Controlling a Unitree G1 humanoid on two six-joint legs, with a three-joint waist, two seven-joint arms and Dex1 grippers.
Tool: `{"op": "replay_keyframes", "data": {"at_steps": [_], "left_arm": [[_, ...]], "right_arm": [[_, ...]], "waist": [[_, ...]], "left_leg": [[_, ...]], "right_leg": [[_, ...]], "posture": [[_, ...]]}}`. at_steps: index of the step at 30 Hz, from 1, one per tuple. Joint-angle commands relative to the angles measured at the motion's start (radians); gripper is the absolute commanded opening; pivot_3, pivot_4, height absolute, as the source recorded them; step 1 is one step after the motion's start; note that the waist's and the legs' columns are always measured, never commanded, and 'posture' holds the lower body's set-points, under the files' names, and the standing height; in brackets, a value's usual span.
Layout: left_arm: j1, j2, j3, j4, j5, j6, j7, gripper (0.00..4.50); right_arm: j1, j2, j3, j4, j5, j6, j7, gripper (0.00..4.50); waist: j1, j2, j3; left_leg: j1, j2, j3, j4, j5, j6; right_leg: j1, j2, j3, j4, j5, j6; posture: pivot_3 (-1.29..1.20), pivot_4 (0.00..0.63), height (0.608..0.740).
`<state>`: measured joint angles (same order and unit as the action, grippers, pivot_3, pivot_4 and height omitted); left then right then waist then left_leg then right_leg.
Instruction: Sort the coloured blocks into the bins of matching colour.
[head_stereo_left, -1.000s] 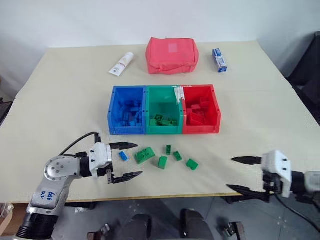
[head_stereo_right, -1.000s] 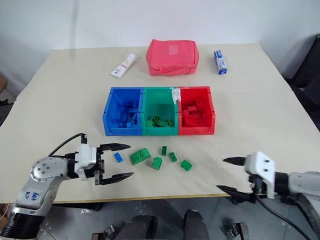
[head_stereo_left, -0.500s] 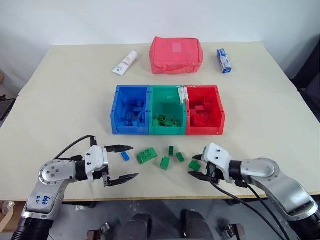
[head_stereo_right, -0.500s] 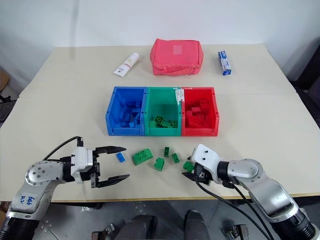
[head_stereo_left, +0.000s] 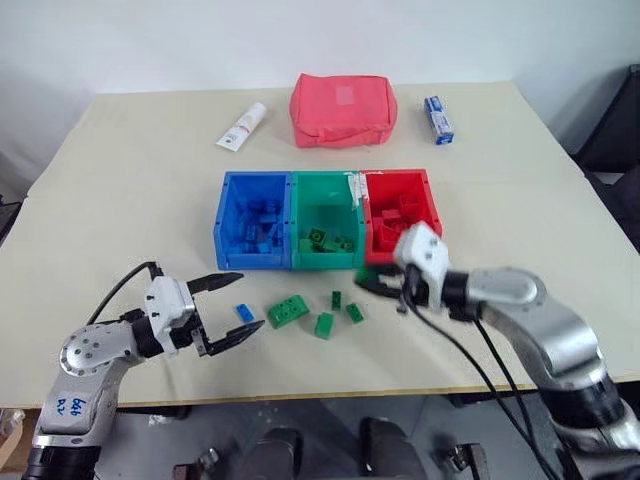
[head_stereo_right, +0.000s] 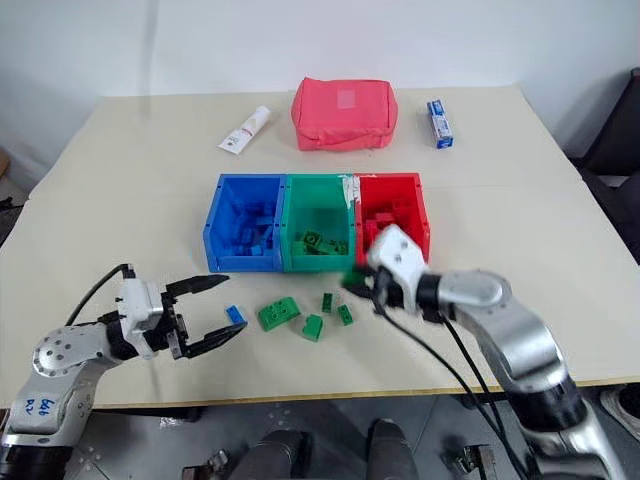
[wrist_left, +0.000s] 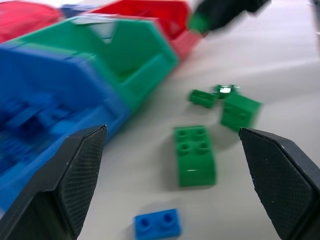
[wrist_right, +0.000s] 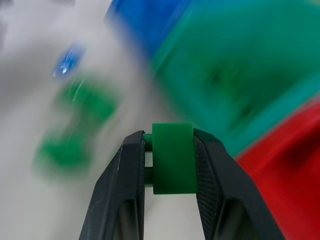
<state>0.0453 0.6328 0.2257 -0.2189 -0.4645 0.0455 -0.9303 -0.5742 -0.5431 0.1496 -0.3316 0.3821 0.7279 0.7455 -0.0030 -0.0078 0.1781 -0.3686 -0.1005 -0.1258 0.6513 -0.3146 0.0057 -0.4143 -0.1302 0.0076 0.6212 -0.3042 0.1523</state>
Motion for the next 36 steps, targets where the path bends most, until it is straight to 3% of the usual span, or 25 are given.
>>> {"op": "replay_keyframes", "data": {"at_steps": [1, 5, 6, 11, 15, 21, 27, 31, 36], "left_arm": [[0.033, -0.004, 0.047, 0.003, -0.012, -0.017, 0.009, 4.5], [0.049, 0.003, 0.064, -0.002, -0.02, -0.017, 0.005, 4.5], [0.046, 0.004, 0.064, 0.001, -0.02, -0.018, 0.002, 4.5], [0.029, 0.004, 0.058, 0.001, -0.016, -0.018, 0.001, 4.5], [0.02, 0.008, 0.039, -0.014, -0.021, -0.002, -0.011, 4.5], [-0.023, 0.029, -0.021, 0.009, 0.008, -0.031, -0.081, 4.5], [-0.044, 0.072, -0.086, 0.026, 0.02, -0.02, -0.172, 4.5], [-0.064, 0.072, -0.098, 0.047, 0.023, -0.033, -0.188, 4.5], [-0.093, 0.069, -0.111, 0.073, 0.031, -0.043, -0.201, 4.5]], "right_arm": [[-0.109, 0.059, -0.004, 0.139, -0.039, -0.033, -0.046, 0.91], [-0.249, 0.144, 0.03, 0.376, -0.152, -0.169, -0.114, 0.91], [-0.273, 0.159, 0.032, 0.418, -0.164, -0.191, -0.114, 1.66], [-0.291, 0.17, 0.016, 0.461, -0.179, -0.256, -0.078, 3.33], [-0.185, 0.098, -0.013, 0.33, -0.134, -0.27, 0.018, 4.48], [0.187, -0.102, -0.178, 0.093, -0.002, -0.346, 0.212, 4.48], [0.436, -0.245, -0.275, 0.1, -0.038, -0.54, 0.334, 4.48], [0.457, -0.261, -0.244, 0.063, -0.006, -0.507, 0.359, 4.48], [0.395, -0.229, -0.102, 0.015, -0.005, -0.425, 0.388, 4.48]], "waist": [[0.001, 0.0, 0.0], [0.0, 0.0, 0.0], [-0.001, 0.0, 0.0], [-0.001, 0.0, 0.0], [0.001, 0.0, 0.0], [0.013, 0.0, 0.0], [0.0, 0.0, 0.0], [-0.001, 0.0, 0.0], [0.001, 0.0, 0.0]], "left_leg": [[0.0, 0.0, 0.0, 0.0, 0.0, 0.0], [-0.001, -0.002, -0.001, -0.001, 0.0, 0.001], [-0.001, -0.002, 0.0, -0.001, -0.001, 0.001], [-0.002, -0.002, -0.001, -0.002, -0.001, 0.001], [-0.003, -0.002, -0.001, -0.002, -0.001, 0.002], [-0.004, -0.002, -0.001, -0.002, -0.003, 0.004], [0.0, -0.001, 0.003, 0.0, -0.003, 0.004], [0.002, 0.003, 0.007, 0.0, -0.001, 0.001], [0.002, 0.006, 0.006, 0.0, -0.001, -0.002]], "right_leg": [[0.0, 0.0, 0.0, 0.0, 0.0, 0.0], [-0.001, -0.001, 0.0, 0.0, 0.0, -0.001], [-0.002, -0.001, 0.0, 0.0, 0.0, -0.001], [-0.003, -0.001, -0.001, 0.001, 0.0, -0.001], [-0.003, -0.001, -0.001, 0.001, 0.0, -0.001], [-0.001, -0.002, -0.001, -0.001, 0.0, -0.001], [0.0, -0.001, 0.0, -0.002, 0.0, -0.001], [0.001, 0.0, -0.001, -0.001, 0.0, 0.0], [0.0, 0.001, -0.002, -0.001, 0.001, -0.002]], "posture": [[0.0, 0.15, 0.74], [0.0, 0.15, 0.74], [0.0, 0.15, 0.74], [0.0, 0.15, 0.74], [0.0, 0.15, 0.74], [0.0, 0.15, 0.74], [0.0, 0.15, 0.74], [0.0, 0.15, 0.74], [0.0, 0.15, 0.74]]}}
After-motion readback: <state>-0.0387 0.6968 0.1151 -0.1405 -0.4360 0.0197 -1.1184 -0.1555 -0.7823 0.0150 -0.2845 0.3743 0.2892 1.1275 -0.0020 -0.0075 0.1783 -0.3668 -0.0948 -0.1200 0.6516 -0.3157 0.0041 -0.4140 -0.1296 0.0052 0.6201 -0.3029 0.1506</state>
